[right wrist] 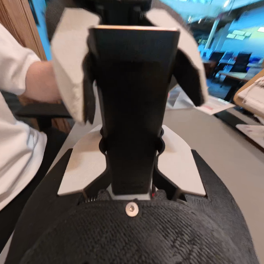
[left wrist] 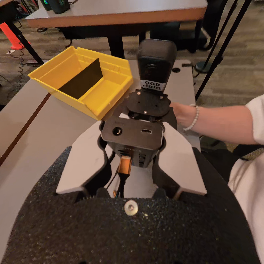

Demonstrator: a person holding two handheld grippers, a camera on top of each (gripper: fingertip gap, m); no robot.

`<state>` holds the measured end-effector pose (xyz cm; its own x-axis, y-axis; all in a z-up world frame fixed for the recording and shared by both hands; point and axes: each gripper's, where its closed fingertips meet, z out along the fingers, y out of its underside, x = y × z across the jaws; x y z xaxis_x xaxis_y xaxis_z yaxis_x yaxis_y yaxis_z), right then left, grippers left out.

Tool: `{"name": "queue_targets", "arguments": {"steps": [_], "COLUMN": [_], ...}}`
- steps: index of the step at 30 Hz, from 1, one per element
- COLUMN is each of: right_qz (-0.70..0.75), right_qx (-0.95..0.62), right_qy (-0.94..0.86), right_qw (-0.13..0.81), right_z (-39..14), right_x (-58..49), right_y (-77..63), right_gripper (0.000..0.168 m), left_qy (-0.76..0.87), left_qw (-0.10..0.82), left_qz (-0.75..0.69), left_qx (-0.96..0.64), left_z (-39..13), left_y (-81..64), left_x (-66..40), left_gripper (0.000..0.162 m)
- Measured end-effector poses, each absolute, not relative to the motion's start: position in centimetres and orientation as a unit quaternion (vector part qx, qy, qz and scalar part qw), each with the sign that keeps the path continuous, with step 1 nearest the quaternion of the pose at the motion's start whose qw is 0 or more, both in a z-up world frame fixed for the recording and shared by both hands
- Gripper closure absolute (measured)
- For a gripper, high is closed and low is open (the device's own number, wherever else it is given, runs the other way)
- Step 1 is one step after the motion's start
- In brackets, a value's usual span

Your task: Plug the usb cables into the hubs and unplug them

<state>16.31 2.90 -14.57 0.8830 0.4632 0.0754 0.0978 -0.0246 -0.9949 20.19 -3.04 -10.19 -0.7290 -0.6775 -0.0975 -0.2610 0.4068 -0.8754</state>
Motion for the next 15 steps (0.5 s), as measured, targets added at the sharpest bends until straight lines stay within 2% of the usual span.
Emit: {"name": "queue_targets", "arguments": {"steps": [3,5,7,9,11,12,15], "right_qz": [0.089,0.101,0.103,0.1,0.088,0.096,0.12], "right_qx": [-0.635,-0.639,-0.634,-0.636,-0.653,-0.666,-0.678], "right_qy": [-0.177,-0.175,-0.171,-0.171,-0.164,-0.156,-0.154], "right_qw": [0.747,0.742,0.747,0.746,0.735,0.723,0.709], "right_z": [-11.6,-11.6,-11.3,-11.4,-12.0,-12.3,-12.8], "right_x": [17.4,17.0,16.5,15.9,15.9,15.8,15.2], "right_y": [2.7,2.9,3.5,4.2,4.8,5.1,5.4], "right_gripper": [0.104,0.101,0.083,0.078,0.079,0.075,0.08], "left_qy": [0.787,0.792,0.805,0.815,0.824,0.826,0.83], "left_qw": [0.223,0.221,0.213,0.215,0.228,0.234,0.228], "left_qz": [-0.492,-0.494,-0.487,-0.479,-0.458,-0.451,-0.447], "left_qx": [-0.299,-0.283,-0.263,-0.245,-0.241,-0.242,-0.243], "left_z": [-8.6,-8.4,-8.7,-9.1,-9.5,-9.6,-9.8], "left_y": [-2.0,-2.2,-3.0,-3.6,-3.4,-3.3,-3.3], "left_x": [20.5,20.3,19.9,19.7,19.8,20.0,19.9], "left_gripper": [0.091,0.091,0.091,0.091,0.091,0.091,0.091]}}
